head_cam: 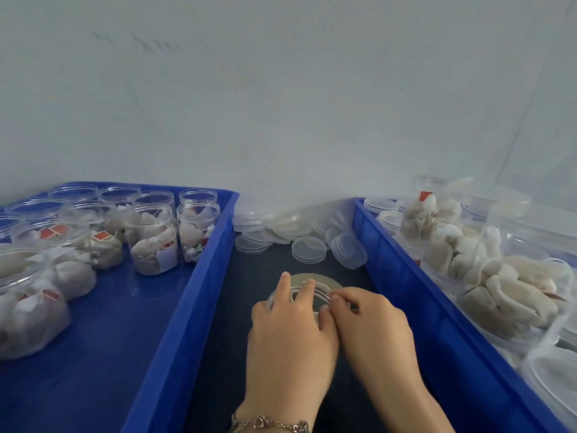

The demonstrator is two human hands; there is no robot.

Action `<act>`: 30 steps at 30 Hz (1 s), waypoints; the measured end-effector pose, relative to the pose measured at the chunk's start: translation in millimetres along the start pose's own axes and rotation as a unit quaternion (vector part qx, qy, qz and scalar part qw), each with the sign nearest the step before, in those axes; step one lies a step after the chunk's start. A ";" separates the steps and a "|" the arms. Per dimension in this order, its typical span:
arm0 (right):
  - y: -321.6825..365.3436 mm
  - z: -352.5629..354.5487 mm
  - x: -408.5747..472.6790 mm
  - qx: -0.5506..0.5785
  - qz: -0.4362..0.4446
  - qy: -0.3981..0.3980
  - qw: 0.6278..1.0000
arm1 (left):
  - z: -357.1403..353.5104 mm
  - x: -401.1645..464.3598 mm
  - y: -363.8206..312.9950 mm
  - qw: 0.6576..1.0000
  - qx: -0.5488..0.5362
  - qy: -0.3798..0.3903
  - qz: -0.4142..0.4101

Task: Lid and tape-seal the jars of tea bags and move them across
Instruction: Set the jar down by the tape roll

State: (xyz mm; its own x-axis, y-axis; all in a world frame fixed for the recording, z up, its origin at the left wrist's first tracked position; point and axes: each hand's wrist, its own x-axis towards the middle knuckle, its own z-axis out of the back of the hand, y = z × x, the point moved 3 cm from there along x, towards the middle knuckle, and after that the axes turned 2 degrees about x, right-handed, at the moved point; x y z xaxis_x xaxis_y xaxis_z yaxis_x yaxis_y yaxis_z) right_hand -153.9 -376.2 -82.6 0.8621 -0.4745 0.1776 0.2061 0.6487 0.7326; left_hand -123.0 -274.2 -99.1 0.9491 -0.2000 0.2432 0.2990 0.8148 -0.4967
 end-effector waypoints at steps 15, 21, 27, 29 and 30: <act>-0.4 -16.6 29.8 -0.048 0.041 -0.022 0.998 | -20.5 41.5 8.2 0.995 -0.061 -0.070 -0.040; 2.0 -21.6 40.8 -0.057 0.041 -0.026 0.997 | -23.6 52.0 10.4 0.989 -0.082 -0.106 -0.064; -6.1 -21.8 49.4 0.014 0.030 -0.012 0.999 | -37.5 42.5 40.3 0.916 -0.393 -0.078 -0.007; -13.0 -21.6 53.1 0.029 0.020 -0.011 0.999 | -45.6 42.2 47.6 0.911 -0.410 -0.039 -0.009; -16.8 -21.2 57.3 0.038 0.011 -0.022 0.999 | -48.3 44.0 49.4 0.912 -0.407 -0.041 -0.019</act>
State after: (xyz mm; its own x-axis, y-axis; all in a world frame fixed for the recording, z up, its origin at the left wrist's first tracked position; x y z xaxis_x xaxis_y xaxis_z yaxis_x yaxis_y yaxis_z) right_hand -98.1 -401.7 -98.6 0.8450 -0.4870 0.2211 0.1503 0.6130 0.7757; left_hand -61.7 -269.1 -153.2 0.9360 -0.1512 0.3179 0.3374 0.1276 -0.9327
